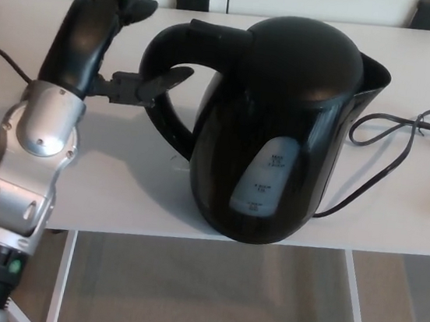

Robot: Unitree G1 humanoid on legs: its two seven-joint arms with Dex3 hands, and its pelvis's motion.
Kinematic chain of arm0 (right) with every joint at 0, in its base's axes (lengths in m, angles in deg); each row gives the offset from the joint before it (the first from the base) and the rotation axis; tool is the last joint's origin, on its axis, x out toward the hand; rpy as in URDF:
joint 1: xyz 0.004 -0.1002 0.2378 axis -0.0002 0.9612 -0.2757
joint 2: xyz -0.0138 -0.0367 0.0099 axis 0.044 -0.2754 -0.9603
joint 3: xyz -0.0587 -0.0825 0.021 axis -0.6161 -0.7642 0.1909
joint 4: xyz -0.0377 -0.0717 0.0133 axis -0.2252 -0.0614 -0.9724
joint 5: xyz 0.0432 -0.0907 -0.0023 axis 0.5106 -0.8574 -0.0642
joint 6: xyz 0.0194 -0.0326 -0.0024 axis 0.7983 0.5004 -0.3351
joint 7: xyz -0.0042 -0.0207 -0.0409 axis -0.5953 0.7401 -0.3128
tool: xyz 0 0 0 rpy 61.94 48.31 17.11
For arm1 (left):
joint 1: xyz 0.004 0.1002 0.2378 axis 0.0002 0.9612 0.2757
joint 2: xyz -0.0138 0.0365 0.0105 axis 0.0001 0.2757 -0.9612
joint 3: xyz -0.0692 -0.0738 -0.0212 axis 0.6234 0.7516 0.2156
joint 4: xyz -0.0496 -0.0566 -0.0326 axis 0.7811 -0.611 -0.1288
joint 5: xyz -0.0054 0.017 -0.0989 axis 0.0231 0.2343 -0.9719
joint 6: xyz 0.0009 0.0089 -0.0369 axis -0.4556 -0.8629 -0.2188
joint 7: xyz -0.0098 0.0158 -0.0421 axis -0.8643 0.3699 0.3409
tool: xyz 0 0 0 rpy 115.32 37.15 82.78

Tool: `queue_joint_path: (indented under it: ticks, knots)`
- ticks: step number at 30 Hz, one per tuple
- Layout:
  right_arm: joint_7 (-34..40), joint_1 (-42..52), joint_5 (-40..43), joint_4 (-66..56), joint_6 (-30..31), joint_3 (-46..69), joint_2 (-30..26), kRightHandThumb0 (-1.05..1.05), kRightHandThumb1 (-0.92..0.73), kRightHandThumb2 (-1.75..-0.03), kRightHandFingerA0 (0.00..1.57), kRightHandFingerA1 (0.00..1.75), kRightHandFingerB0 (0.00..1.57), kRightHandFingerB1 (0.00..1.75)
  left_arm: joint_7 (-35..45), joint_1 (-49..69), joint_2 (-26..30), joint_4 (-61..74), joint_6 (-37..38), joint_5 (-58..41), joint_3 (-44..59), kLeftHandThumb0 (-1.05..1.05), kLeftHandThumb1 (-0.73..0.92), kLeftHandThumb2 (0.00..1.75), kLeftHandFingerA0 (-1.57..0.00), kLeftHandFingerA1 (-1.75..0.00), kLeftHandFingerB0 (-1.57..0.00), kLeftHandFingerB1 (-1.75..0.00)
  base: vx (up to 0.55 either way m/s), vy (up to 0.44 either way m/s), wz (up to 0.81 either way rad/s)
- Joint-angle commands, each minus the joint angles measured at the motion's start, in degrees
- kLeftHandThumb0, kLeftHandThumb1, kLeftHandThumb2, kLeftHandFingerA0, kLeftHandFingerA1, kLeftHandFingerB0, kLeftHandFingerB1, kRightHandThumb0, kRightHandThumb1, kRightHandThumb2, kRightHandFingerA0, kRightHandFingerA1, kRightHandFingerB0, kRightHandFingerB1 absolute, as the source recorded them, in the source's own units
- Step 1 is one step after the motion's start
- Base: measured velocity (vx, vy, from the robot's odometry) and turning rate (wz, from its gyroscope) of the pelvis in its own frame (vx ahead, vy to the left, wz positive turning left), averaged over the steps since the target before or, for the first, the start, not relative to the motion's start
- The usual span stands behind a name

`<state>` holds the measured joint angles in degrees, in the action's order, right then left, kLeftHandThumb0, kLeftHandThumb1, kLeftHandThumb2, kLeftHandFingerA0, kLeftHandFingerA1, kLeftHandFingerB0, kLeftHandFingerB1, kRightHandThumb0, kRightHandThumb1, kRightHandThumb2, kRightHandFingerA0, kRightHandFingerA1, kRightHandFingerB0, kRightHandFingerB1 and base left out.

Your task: The robot walk towards a table in front and uses its left hand to pick up the pot from the base and places it on the table

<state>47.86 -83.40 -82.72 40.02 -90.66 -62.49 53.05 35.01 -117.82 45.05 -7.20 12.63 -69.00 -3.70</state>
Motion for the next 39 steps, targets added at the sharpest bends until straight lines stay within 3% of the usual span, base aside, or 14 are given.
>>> queue_joint_path:
  ticks: [1,11,14,15,16,17,21,22,25,26,31,35,36,39]
  knots:
    - [-1.2,0.5,1.3,-1.2,0.6,1.0,-0.9,-0.59,-0.34,-0.78,0.72,0.61,0.52,0.53,-1.1,-0.6,-1.1,0.4,-3.9,3.0,-0.9,-0.42,0.42,0.64,-0.4,-0.45,-0.31,-0.4,0.0,0.0,0.0]
    - [-0.9,1.1,1.7,-3.1,0.3,1.7,-0.3,-0.58,-0.37,-0.79,0.72,0.61,0.52,0.54,-4.7,-3.0,-4.2,-7.2,-0.5,6.6,-3.5,-0.33,0.48,0.64,-0.57,-0.49,-0.39,-0.41,0.0,0.0,0.0]
    - [-1.6,1.1,2.4,-3.7,0.4,2.4,-0.3,-0.59,-0.37,-0.8,0.71,0.61,0.52,0.54,-6.5,-4.5,-3.8,-9.8,0.2,9.3,-5.1,-0.19,0.66,0.6,-0.82,-0.53,-0.44,-0.36,0.0,0.0,0.0]
    - [-1.8,1.1,2.4,-3.9,0.2,2.4,-0.2,-0.61,-0.37,-0.8,0.73,0.62,0.53,0.54,-7.5,-5.7,-3.4,-11.4,-0.3,11.0,-6.0,-0.19,0.8,0.64,-1.06,-0.69,-0.47,-0.37,0.0,0.0,0.0]
    - [-1.9,1.1,2.3,-4.0,0.1,2.5,-0.2,-0.61,-0.37,-0.8,0.73,0.62,0.53,0.54,-8.0,-6.2,-3.2,-12.1,-0.5,11.6,-6.4,-0.19,0.8,0.64,-1.06,-0.69,-0.47,-0.37,0.0,0.0,0.0]
    - [-1.9,1.3,2.2,-4.4,0.3,2.3,-0.2,-0.62,-0.38,-0.81,0.72,0.6,0.52,0.53,-11.2,-6.8,-4.4,-13.4,-0.2,11.8,-5.8,-0.11,0.82,0.64,-1.06,-1.04,-0.61,-0.41,0.0,0.0,0.0]
    - [-1.7,1.4,2.0,-4.5,0.1,2.2,-0.3,-0.63,-0.38,-0.81,0.72,0.6,0.51,0.53,-12.4,-8.2,-6.6,-14.6,-2.1,9.2,-3.5,-0.1,0.84,0.64,-0.97,-1.07,-0.75,-0.52,0.0,0.0,0.0]
    - [-1.7,1.3,2.0,-4.4,0.1,2.2,-0.4,-0.62,-0.38,-0.81,0.71,0.6,0.5,0.53,-12.5,-8.8,-7.2,-15.0,-2.6,8.3,-2.6,-0.05,0.83,0.65,-0.95,-1.2,-0.82,-0.67,0.0,0.0,0.0]
    - [-2.0,1.0,2.3,-3.8,-0.1,2.4,-0.3,-0.62,-0.39,-0.81,0.71,0.6,0.52,0.54,-12.8,-9.6,-7.6,-15.3,-3.1,8.3,-1.3,-0.02,0.83,0.67,-0.91,-1.24,-0.79,-0.76,0.0,0.0,0.0]
    - [-2.0,0.8,2.2,-3.5,-0.1,2.3,-0.4,-0.59,-0.51,-0.57,0.77,0.49,0.58,0.41,-12.7,-9.9,-8.0,-15.0,-3.9,7.9,-0.6,-0.04,0.83,0.7,-0.95,-1.26,-0.79,-0.79,0.0,0.0,0.0]
    - [-1.8,0.8,2.1,-3.4,0.0,2.2,-0.3,-0.59,-0.52,-0.57,0.76,0.49,0.57,0.41,-12.6,-9.6,-9.8,-14.4,-3.8,6.1,1.7,-0.08,0.85,0.65,-0.98,-1.39,-0.72,-0.97,0.0,0.0,0.0]
    - [-1.2,0.9,1.4,-3.2,-0.8,1.7,-0.4,-0.6,-0.54,-0.58,0.74,0.49,0.55,0.4,-11.9,-10.2,-14.7,-11.7,-8.6,-1.1,8.2,-0.18,0.83,0.69,-0.88,-1.49,-0.68,-1.03,0.0,0.0,0.0]
    - [-1.2,1.1,1.5,-3.4,-0.6,1.8,-0.4,-0.6,-0.54,-0.58,0.72,0.48,0.55,0.41,-11.6,-10.6,-16.4,-10.8,-10.0,-4.0,10.6,-0.17,0.88,0.66,-0.75,-1.52,-0.63,-1.1,0.0,0.0,0.0]
    - [-1.2,1.3,1.9,-3.9,-0.4,2.0,-0.2,-0.61,-0.54,-0.58,0.72,0.48,0.55,0.41,-11.6,-12.5,-21.2,-8.0,-15.1,-13.5,18.3,-0.17,0.87,0.65,-0.76,-1.68,-0.55,-1.14,0.0,0.0,0.0]
